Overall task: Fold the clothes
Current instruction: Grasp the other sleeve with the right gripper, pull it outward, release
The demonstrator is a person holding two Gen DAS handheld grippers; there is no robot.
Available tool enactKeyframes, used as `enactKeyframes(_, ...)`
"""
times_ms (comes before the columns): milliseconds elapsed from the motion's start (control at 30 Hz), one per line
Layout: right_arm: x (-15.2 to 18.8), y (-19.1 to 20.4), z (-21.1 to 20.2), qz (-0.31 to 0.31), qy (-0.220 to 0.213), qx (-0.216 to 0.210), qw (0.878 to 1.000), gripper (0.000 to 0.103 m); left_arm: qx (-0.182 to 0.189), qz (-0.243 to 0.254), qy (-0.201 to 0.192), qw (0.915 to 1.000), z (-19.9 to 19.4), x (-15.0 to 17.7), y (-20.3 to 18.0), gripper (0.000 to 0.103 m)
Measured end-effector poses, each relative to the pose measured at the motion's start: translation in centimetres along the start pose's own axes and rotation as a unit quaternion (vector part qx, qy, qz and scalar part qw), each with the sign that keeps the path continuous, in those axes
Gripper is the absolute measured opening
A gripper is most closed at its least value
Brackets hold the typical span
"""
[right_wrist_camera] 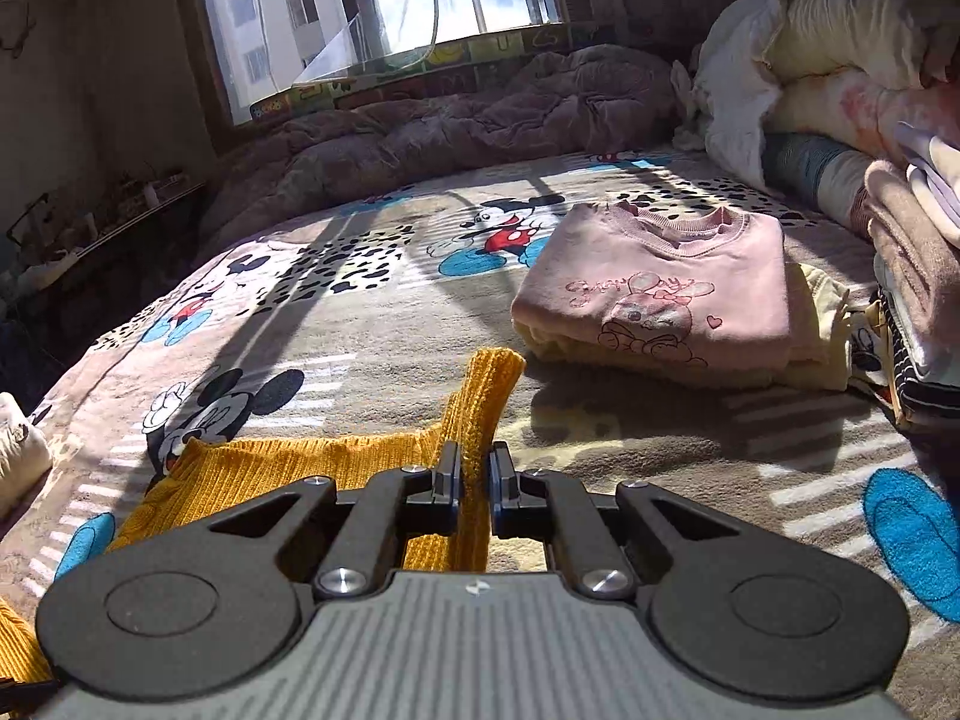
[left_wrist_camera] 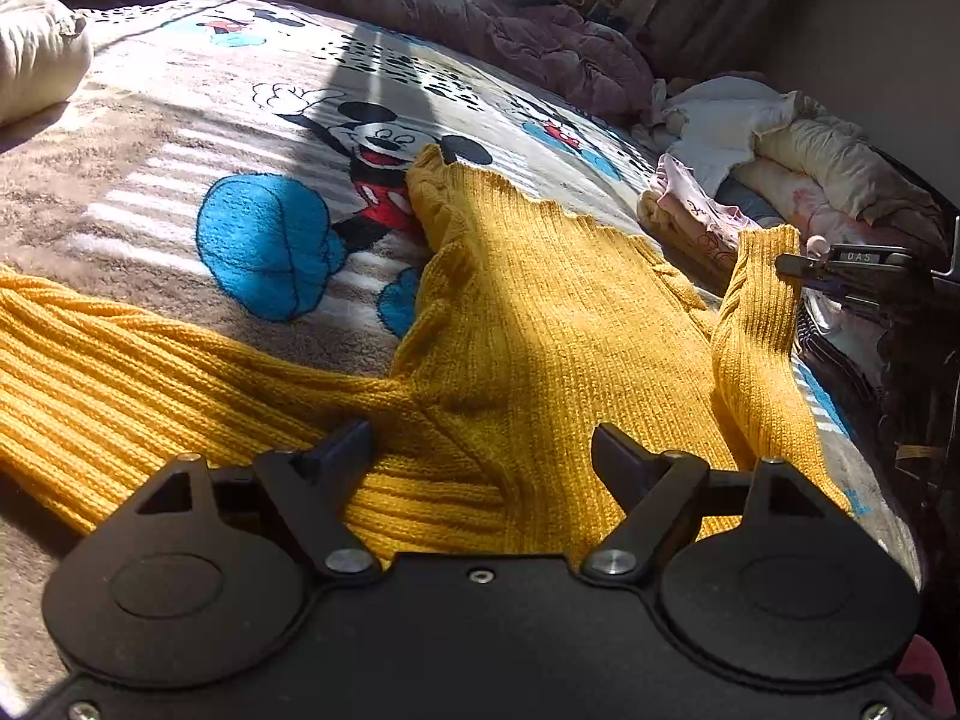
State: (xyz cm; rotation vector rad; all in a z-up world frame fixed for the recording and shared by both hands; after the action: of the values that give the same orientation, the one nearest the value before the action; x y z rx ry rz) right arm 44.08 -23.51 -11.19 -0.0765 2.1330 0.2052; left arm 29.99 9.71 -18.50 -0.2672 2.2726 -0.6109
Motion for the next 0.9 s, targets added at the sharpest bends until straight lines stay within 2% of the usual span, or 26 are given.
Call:
enactKeyframes(233,-0.4,-6.3,-6.3,0.037,-0.029,0.039,0.998,0.010,-0.009,0.014,-0.005,0.9999,-0.2,0.4,-0.1,0.082)
enactKeyframes(367,0.5,-9.7,-10.1,0.059,-0.045,0.064,0.995,0.010,-0.010,0.024,-0.007,0.9996,-0.4,0.7,-0.1,0.082)
enactKeyframes(600,7.6,-16.2,-14.6,0.143,-0.040,0.115,0.982,0.010,-0.007,0.040,-0.014,0.9991,-1.0,1.4,-0.1,0.082)
enactKeyframes(733,12.3,-19.1,-14.7,0.175,-0.011,0.139,0.975,0.010,-0.013,0.050,-0.016,0.9986,-1.2,1.7,-0.2,0.082)
enactKeyframes(900,15.3,-20.6,-13.7,0.173,0.027,0.166,0.971,0.010,-0.034,0.059,-0.027,0.9973,-2.3,1.8,-0.6,0.082)
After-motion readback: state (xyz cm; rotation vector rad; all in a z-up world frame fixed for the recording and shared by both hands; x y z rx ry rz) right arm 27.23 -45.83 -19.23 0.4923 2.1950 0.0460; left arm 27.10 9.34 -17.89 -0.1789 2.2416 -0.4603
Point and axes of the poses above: each gripper's, at about its wrist camera, not at the fingertips, and z roughly the way its jaws point, y to its left, x to its underside, the point moved 10 cm from there along z, roughly the way its jaws point, and after that the axes turned 9 degrees about -z, right-handed, at the moved point
